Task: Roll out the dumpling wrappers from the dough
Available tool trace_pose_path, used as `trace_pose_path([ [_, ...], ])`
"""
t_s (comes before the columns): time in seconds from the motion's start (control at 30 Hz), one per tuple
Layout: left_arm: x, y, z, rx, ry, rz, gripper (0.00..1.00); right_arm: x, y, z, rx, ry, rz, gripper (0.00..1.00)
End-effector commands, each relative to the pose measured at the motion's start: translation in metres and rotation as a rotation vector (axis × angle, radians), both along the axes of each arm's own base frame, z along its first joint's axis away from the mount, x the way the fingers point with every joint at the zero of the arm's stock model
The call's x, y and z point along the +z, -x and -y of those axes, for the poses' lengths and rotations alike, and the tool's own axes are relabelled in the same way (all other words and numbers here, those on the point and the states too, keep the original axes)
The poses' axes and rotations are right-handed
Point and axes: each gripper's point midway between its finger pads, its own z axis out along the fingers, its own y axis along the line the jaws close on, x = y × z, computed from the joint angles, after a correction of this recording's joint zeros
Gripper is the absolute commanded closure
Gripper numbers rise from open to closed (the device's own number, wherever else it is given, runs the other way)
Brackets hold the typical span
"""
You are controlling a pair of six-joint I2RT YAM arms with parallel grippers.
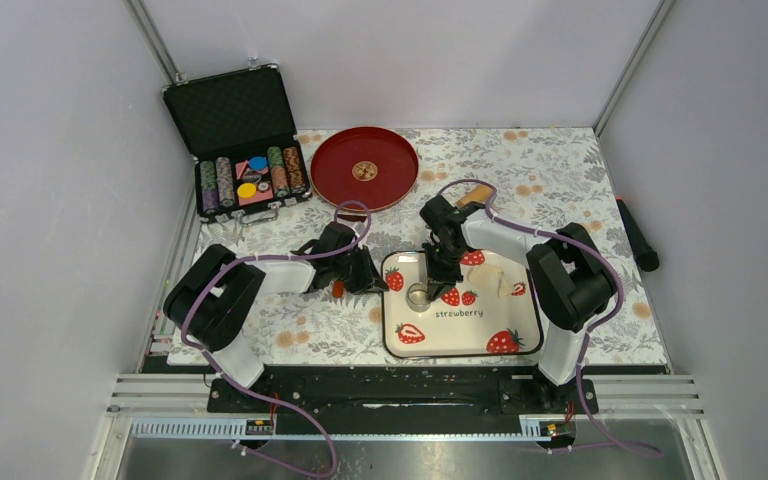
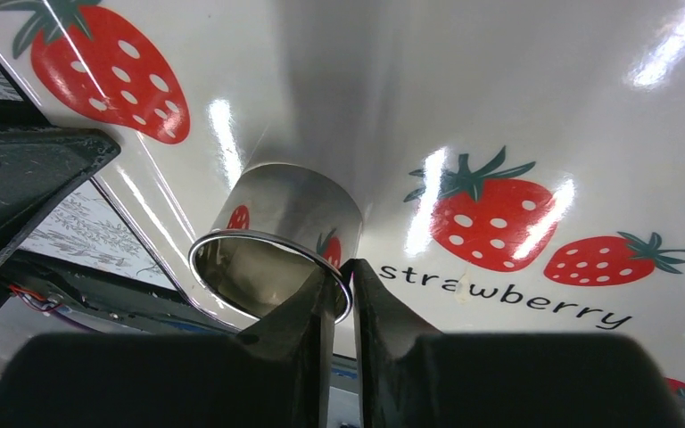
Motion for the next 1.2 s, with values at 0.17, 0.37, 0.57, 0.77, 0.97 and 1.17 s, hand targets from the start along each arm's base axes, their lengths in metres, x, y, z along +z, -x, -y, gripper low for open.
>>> trace_pose_path([
  [0.17,-0.047,0.029,-0.028,-0.014,-0.181,-0.097,1.0,0.01,0.0,-0.003,0.031,-0.007,0.021,0.92],
  [0.37,-0.047,0.028,-0.027,-0.014,-0.181,-0.097,1.0,0.028,-0.004,0.0,0.046,-0.004,0.059,0.97],
  [0.57,-0.047,0.028,-0.027,-0.014,-0.18,-0.095,1.0,0.056,-0.008,0.002,0.054,-0.015,0.117,0.99],
  [0.77,-0.047,0.028,-0.027,-0.013,-0.18,-0.094,1.0,0.086,-0.013,0.006,0.068,-0.026,0.186,1.0],
  [0.97,-0.047,0.028,-0.028,-0.012,-0.181,-0.094,1.0,0.107,-0.016,0.008,0.059,-0.046,0.237,1.0],
  [1.17,-0.046,0.028,-0.028,-0.012,-0.181,-0.092,1.0,0.11,-0.028,0.015,0.044,-0.026,0.271,1.0],
])
